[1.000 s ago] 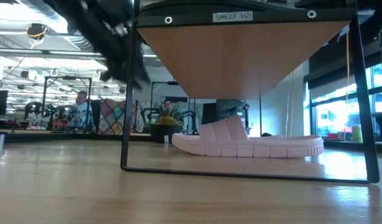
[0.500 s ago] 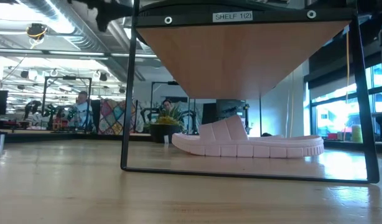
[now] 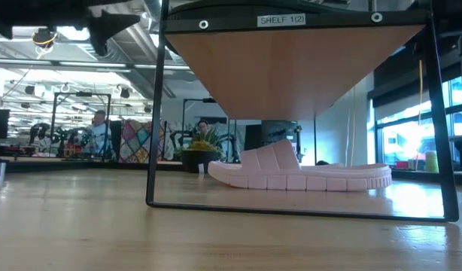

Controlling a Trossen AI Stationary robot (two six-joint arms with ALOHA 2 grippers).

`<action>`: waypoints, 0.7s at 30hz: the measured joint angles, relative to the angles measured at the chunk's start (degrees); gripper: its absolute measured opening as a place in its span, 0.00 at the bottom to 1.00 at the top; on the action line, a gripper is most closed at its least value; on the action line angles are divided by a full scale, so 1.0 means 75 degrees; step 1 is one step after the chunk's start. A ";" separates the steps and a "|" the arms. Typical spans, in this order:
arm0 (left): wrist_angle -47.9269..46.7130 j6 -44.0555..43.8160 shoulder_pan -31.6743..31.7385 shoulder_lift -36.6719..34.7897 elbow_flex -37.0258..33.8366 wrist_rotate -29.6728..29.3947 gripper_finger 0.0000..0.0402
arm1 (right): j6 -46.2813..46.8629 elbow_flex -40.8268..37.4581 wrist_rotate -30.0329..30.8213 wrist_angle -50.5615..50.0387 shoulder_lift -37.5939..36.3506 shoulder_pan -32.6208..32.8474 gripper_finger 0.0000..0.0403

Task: Pick and place slides into the shelf
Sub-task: Return to Home Position

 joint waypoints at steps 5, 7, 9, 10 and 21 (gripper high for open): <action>-0.0050 0.0009 -0.0046 -0.0794 -0.0575 0.0003 0.49 | 0.0194 -0.0942 -0.0003 0.0459 -0.0656 0.0000 0.22; -0.0168 0.0004 -0.0046 -0.1163 -0.0812 0.0001 0.49 | 0.0207 -0.1284 -0.0003 0.0765 -0.0897 0.0002 0.22; -0.0286 0.0007 -0.0046 -0.1539 -0.1057 0.0002 0.49 | 0.0199 -0.1514 -0.0004 0.1106 -0.0881 -0.0006 0.22; -0.0359 0.0009 -0.0046 -0.1747 -0.1181 0.0000 0.49 | 0.0196 -0.1569 -0.0004 0.1124 -0.0854 -0.0006 0.22; -0.1372 0.0245 0.0000 -0.2932 -0.1539 -0.1457 0.49 | -0.0038 -0.1704 0.0537 0.1133 -0.0887 -0.0612 0.22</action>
